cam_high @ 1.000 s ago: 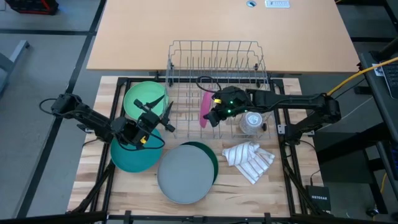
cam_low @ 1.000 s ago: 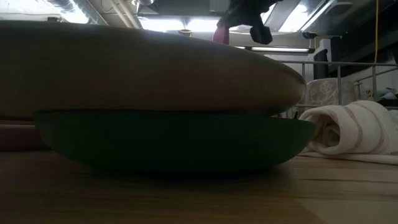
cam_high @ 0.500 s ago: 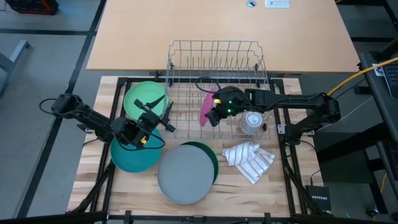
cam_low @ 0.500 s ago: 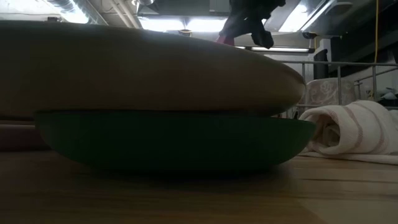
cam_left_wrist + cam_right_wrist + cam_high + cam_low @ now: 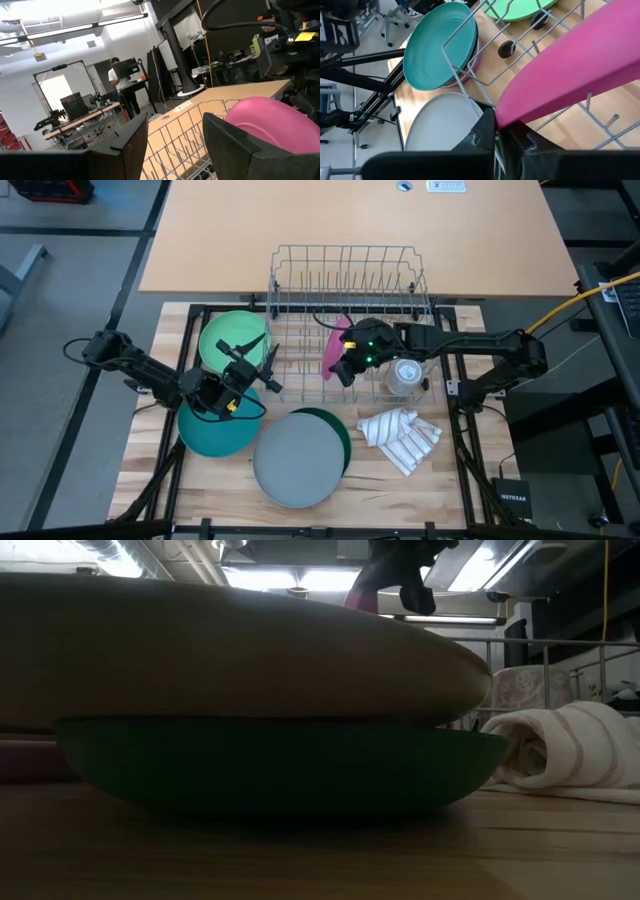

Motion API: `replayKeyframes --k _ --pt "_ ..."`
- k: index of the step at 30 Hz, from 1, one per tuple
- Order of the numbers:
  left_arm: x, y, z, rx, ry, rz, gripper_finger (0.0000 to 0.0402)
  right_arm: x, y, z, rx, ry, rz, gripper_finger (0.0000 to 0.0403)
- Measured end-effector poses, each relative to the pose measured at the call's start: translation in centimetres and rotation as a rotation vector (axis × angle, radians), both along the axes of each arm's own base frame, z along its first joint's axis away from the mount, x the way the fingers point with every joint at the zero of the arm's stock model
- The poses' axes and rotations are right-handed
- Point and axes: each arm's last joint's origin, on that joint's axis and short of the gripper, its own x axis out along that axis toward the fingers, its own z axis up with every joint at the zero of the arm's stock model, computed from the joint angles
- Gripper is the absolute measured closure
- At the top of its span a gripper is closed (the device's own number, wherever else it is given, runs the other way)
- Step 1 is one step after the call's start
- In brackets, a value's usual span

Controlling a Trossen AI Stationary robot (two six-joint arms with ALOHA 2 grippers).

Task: Sort dishes
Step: Put the pink plate in the dish rack

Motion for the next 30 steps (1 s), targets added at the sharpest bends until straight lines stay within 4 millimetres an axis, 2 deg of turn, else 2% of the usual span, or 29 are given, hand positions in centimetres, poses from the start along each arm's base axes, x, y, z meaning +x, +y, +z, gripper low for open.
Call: replayKeyframes --k 19,30 --pt "0.00 0.00 -0.01 0.000 0.001 0.000 0.0221 -0.06 0.30 0.07 -0.098 -0.029 0.203 0.0394" --pt "0.00 0.00 -0.01 0.000 0.001 0.000 0.0221 -0.14 0.27 0.08 -0.177 -0.037 0.263 0.0394"
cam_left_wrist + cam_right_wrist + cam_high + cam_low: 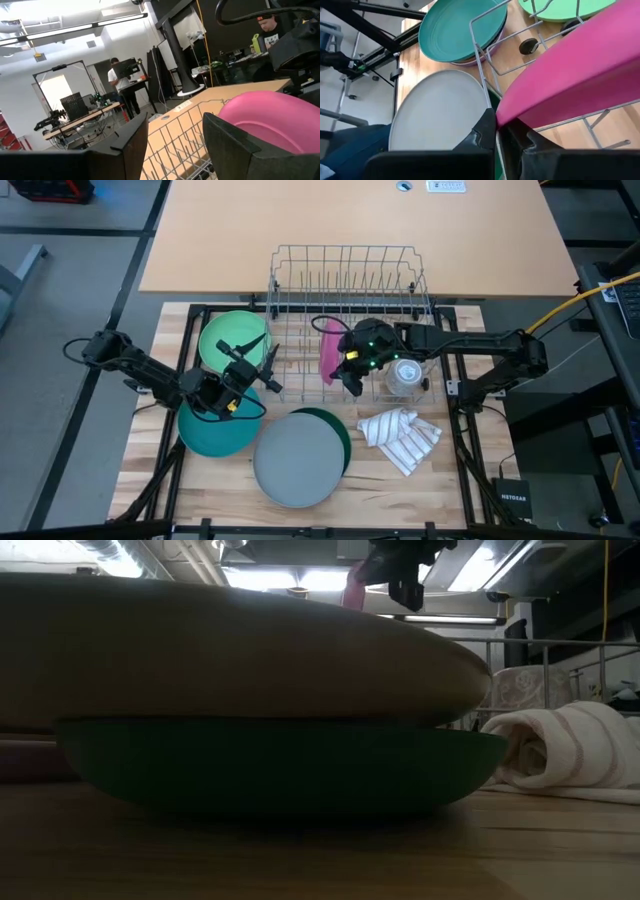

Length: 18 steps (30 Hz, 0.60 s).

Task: Sort dishes
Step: Put the pink plate in the dish rack

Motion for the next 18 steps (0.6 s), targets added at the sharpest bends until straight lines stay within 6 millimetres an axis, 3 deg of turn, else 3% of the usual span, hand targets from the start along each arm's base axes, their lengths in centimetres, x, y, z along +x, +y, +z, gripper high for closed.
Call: replayKeyframes --k 9,18 --pt "0.0 0.0 0.0 -0.015 -0.021 -0.005 0.0222 -0.2 -0.5 -0.8 -0.053 0.020 0.018 0.0393" --pt "0.0 0.0 0.0 -0.017 -0.024 -0.006 0.0222 0.9 -0.6 -3.9 -0.057 0.073 0.034 0.0392"
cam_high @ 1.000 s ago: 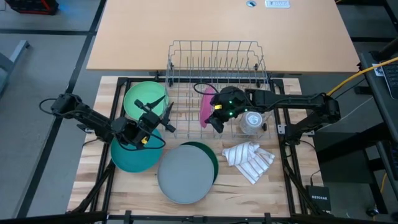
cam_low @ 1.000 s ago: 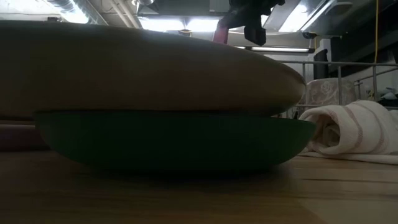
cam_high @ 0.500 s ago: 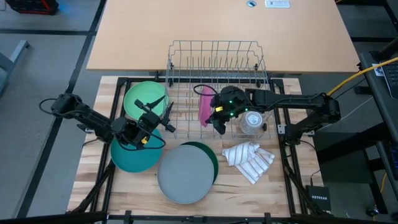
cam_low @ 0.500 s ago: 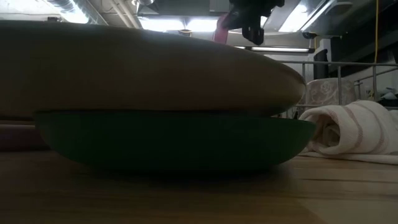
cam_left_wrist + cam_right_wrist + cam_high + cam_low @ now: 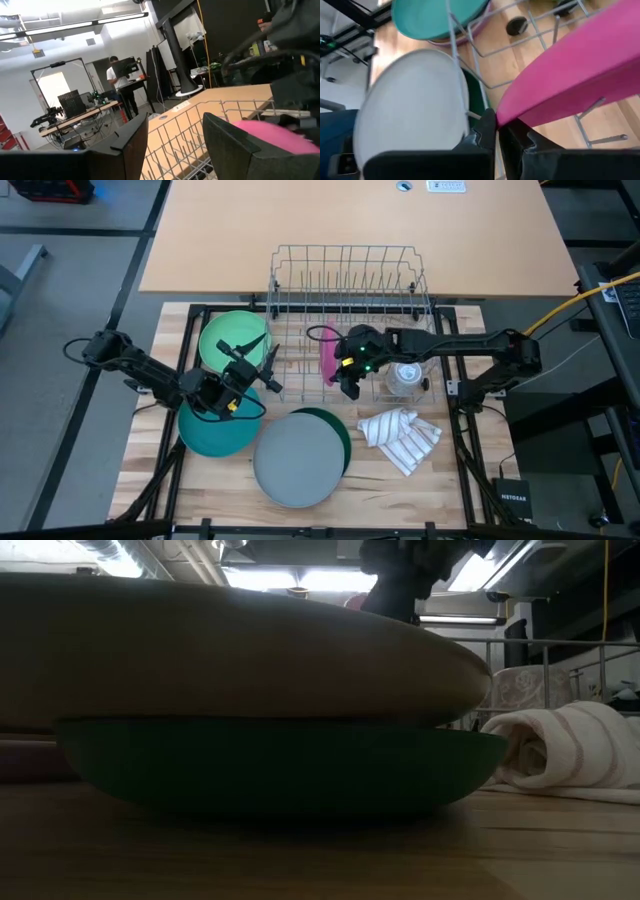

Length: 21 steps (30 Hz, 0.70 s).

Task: Sort dishes
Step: Put the pink plate in the dish rack

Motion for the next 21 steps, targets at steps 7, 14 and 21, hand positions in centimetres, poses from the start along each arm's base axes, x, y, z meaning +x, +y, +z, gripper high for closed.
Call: replayKeyframes --k 7,14,21 --pt "0.0 0.0 0.0 -0.006 -0.009 -0.002 0.0222 0.4 -0.4 -0.4 -0.059 -0.004 -0.021 0.0391" --pt "0.0 0.0 0.0 -0.006 -0.009 -0.002 0.0222 0.3 -1.3 -0.8 -0.041 0.028 -0.060 0.0385" --pt "0.0 0.0 0.0 -0.006 -0.008 -0.002 0.0222 0.2 -1.2 -1.1 -0.060 0.061 -0.068 0.0362"
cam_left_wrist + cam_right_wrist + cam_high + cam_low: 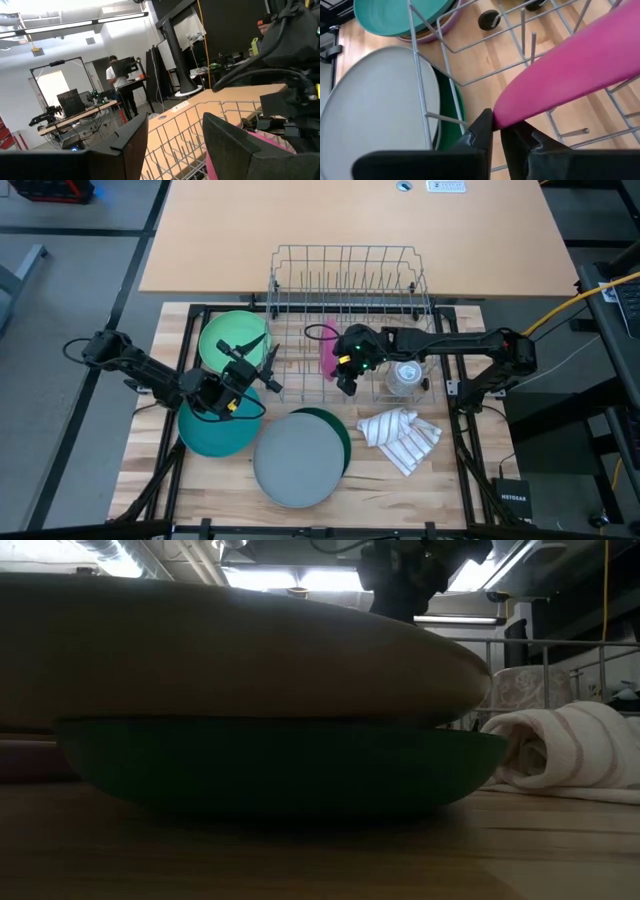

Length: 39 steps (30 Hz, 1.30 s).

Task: Sort dishes
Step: Put the pink plate in the dish rack, then put the gray plate in the dish rack

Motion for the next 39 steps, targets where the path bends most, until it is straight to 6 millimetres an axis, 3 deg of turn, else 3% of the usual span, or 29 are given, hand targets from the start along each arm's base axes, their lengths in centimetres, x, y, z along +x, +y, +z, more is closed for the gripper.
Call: replayKeyframes --k 16,32,39 --pt "0.0 0.0 0.0 0.000 0.000 0.000 0.0222 -0.6 -0.1 0.4 0.053 0.089 -0.127 0.0266" --pt "0.0 0.0 0.0 -0.004 -0.005 -0.001 0.0222 -2.7 0.3 5.7 0.177 0.300 -0.267 0.0262" --pt "0.2 -1.3 -1.0 -0.019 0.045 -0.058 0.0222 -3.0 1.4 6.0 0.398 0.362 -0.311 0.0262"
